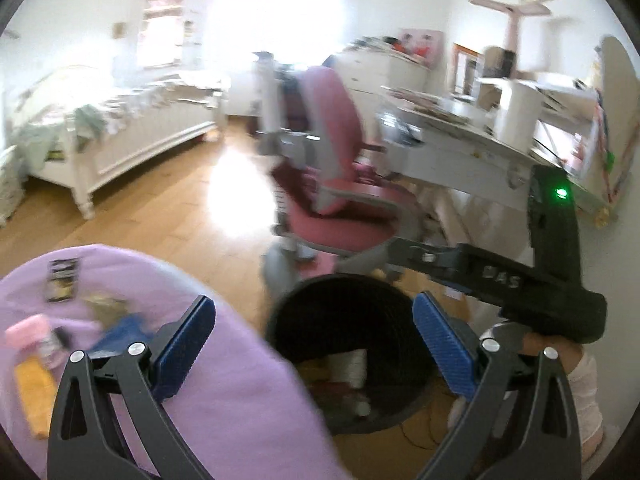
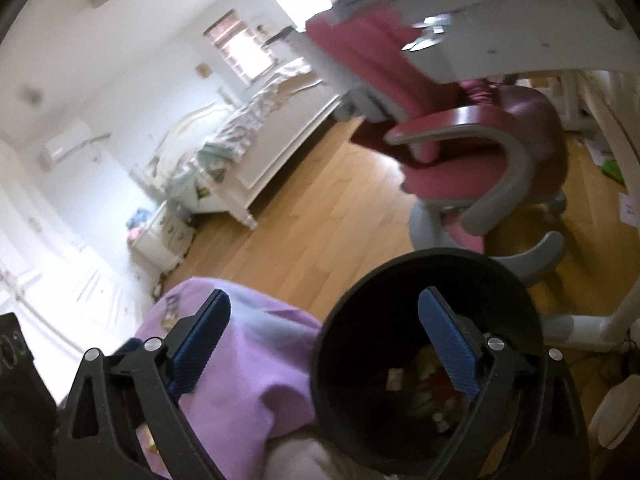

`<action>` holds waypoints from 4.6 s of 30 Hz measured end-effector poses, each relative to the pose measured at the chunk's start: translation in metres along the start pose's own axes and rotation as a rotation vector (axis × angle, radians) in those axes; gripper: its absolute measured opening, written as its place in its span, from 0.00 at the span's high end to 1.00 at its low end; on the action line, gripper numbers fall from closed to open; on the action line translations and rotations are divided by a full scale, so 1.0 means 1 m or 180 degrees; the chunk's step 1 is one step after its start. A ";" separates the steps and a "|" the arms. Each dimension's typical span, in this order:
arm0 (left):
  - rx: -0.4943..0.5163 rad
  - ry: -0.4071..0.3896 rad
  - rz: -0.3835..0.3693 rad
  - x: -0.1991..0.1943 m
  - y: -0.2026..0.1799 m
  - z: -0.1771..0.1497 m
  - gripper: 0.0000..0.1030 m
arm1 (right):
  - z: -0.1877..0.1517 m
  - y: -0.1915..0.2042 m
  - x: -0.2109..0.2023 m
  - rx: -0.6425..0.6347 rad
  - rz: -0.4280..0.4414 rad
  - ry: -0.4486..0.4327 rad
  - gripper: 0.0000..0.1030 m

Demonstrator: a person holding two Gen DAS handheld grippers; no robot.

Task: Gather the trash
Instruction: 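Grasp the yellow packet with the left gripper while the right grasps the pink roller, then carry the yellow packet and pink roller to the black bin and release, then grasp the coin battery card with the left gripper while the right grasps the tan wrapper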

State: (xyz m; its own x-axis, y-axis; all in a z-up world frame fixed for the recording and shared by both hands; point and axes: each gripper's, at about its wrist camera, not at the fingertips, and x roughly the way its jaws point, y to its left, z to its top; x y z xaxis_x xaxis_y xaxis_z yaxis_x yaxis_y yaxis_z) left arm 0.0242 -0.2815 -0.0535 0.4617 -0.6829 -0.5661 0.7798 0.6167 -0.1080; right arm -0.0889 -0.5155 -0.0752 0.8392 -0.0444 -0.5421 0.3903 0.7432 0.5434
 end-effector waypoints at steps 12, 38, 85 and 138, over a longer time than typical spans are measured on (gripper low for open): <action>-0.0904 0.0316 0.1329 -0.052 0.162 -0.049 0.05 | -0.020 0.139 0.065 -0.0906 0.0502 0.0546 0.09; -0.1281 0.0685 0.1109 -0.063 0.240 -0.098 0.46 | -0.117 0.400 0.282 -0.3782 0.0746 0.1859 0.35; -0.0094 0.0270 -0.0612 0.058 -0.022 -0.014 0.47 | 0.002 -0.034 -0.037 -0.0070 -0.0136 -0.0457 0.71; -0.0581 0.0496 0.1196 0.028 0.243 0.004 0.05 | -0.057 0.158 0.086 -0.1326 0.0645 0.0788 0.11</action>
State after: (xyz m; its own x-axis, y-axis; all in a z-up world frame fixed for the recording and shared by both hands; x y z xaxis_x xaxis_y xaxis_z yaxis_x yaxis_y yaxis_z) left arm 0.2281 -0.1526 -0.0929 0.6185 -0.3397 -0.7086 0.4761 0.8794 -0.0060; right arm 0.0234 -0.3645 -0.0726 0.7478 0.2495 -0.6152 0.0034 0.9252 0.3794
